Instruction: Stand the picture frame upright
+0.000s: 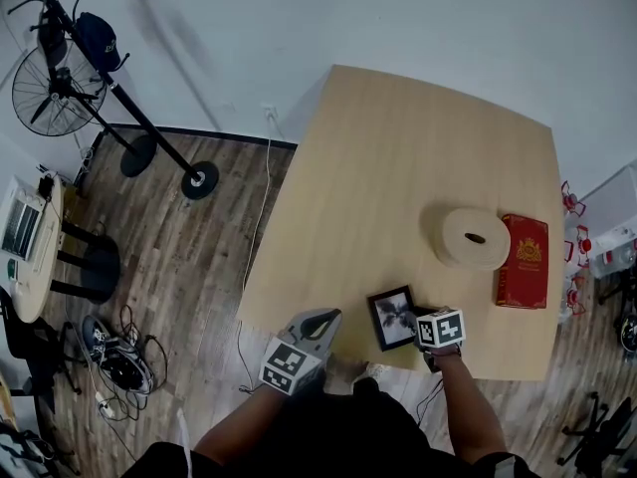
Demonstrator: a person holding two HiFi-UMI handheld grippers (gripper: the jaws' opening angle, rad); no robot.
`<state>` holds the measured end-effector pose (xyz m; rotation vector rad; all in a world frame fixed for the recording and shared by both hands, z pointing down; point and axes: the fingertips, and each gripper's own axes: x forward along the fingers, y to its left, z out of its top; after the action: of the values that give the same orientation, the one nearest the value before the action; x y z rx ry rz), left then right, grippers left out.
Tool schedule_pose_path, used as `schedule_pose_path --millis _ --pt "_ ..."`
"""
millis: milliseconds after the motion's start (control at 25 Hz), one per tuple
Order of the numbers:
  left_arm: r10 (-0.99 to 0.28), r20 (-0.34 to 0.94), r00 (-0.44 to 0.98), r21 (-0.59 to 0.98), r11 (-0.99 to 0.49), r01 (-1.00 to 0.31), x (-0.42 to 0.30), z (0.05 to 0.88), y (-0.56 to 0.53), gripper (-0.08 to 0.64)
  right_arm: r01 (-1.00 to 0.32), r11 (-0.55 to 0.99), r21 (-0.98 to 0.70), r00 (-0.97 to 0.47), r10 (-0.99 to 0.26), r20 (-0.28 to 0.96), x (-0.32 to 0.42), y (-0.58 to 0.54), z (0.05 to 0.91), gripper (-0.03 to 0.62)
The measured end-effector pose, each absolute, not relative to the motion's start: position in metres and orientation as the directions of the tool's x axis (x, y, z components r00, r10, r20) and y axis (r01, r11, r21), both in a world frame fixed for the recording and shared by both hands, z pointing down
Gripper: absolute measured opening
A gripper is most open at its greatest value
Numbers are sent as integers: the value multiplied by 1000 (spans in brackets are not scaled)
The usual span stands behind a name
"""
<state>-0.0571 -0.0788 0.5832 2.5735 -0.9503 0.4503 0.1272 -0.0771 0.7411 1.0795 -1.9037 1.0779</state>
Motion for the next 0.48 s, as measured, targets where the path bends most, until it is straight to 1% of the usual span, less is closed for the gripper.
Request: schedule_pose_path --millis 120,480 --pt "-553 409 726 218 -713 -666 -55 582 -77 0 -910 293 -293 -387 -350 853 131 -78 738 67" --pt "-559 410 721 213 -710 -671 -61 582 -71 0 -924 266 -277 -368 -408 836 132 -74 728 67"
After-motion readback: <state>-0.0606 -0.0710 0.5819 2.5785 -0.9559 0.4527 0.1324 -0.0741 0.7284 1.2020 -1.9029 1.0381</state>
